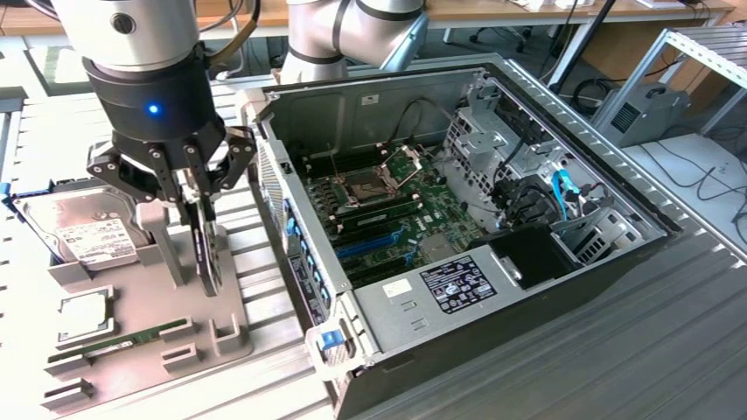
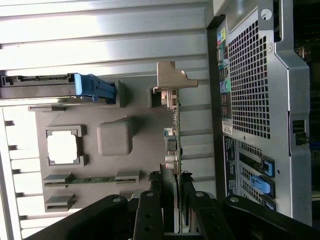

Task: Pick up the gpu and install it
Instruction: 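Pick up the gpu and move the gpu toward the slot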

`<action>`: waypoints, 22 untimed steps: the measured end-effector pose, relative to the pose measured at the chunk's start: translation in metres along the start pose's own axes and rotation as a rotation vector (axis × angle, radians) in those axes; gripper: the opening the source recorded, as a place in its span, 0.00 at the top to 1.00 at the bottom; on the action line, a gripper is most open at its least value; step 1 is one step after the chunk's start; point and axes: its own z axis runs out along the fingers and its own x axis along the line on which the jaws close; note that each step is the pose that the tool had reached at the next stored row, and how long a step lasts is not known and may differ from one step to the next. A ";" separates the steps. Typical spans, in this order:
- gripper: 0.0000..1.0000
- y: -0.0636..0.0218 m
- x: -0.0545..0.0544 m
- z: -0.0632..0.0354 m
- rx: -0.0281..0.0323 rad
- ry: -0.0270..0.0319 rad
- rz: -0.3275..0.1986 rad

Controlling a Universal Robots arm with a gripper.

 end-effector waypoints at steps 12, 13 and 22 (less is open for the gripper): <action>0.73 -0.0001 0.000 -0.0033 0.0000 0.0000 0.000; 0.73 -0.0001 0.000 -0.0035 0.0001 0.0001 0.000; 0.73 -0.0001 0.000 -0.0056 0.0001 0.0001 0.000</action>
